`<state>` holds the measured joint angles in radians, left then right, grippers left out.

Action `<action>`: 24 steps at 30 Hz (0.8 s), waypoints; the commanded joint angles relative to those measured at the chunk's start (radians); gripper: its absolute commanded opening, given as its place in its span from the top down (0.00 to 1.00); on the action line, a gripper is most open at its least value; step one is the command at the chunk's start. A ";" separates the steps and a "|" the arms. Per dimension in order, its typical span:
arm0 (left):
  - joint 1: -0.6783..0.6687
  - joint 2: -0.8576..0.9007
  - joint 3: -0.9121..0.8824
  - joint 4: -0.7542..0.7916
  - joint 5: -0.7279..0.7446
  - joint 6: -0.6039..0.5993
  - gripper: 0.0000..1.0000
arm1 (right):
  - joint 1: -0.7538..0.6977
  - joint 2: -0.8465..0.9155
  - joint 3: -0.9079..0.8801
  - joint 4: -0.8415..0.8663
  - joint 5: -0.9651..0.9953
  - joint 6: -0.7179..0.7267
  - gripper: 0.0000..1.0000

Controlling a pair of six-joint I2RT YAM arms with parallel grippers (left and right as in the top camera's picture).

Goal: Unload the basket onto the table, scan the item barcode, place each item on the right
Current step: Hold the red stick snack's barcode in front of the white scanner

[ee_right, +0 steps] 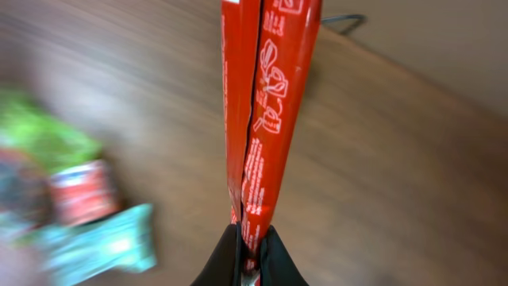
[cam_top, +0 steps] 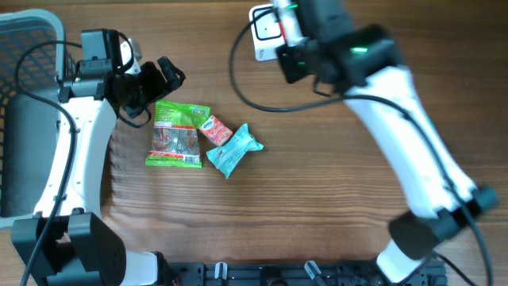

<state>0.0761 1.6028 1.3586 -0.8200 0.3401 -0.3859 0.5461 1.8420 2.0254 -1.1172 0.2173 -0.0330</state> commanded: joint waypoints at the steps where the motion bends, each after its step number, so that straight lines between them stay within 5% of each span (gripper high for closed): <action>1: 0.003 0.006 -0.001 -0.001 -0.005 0.019 0.00 | 0.045 0.131 0.016 0.050 0.362 -0.101 0.96; 9: 0.003 0.006 -0.001 -0.001 -0.005 0.019 0.00 | 0.043 0.364 0.016 0.247 0.575 -0.242 0.96; 24: 0.003 0.006 -0.001 -0.001 -0.005 0.019 0.00 | 0.026 0.642 0.014 0.796 0.780 -0.819 0.96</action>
<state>0.0761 1.6028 1.3586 -0.8200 0.3401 -0.3859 0.5842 2.4222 2.0258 -0.3889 0.8852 -0.6415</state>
